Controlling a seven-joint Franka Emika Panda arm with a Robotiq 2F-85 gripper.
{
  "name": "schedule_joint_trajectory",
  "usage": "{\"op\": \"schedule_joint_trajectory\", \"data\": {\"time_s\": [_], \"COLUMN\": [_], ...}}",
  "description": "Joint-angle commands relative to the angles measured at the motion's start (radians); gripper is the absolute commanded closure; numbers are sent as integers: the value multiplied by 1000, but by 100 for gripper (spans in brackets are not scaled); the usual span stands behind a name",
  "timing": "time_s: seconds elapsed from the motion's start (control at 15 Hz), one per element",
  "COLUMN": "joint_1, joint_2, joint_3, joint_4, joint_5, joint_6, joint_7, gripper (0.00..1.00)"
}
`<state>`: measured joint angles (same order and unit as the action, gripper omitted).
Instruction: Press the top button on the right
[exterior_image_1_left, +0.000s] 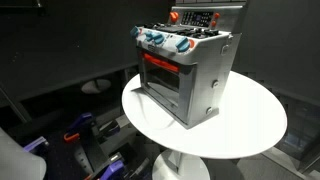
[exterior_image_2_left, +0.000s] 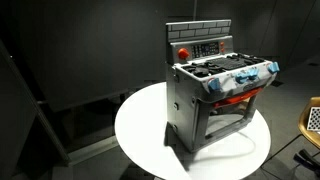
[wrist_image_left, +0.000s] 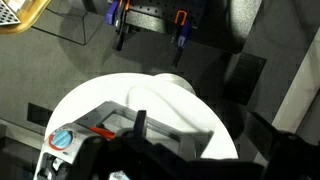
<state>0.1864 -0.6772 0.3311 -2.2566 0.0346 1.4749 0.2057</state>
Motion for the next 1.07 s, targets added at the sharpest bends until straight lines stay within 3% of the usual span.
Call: {"op": "schedule_joint_trajectory", "data": {"time_s": [0.0, 0.53, 1.0], "joint_1": [9, -21, -84], "joint_2": [4, 45, 177], "joint_3": [-6, -15, -58], "joint_4": [3, 63, 189], "joint_5": [-4, -11, -18], "joint_6": [-2, 66, 191], "joint_7": [5, 31, 45], "gripper": [0, 0, 0]}}
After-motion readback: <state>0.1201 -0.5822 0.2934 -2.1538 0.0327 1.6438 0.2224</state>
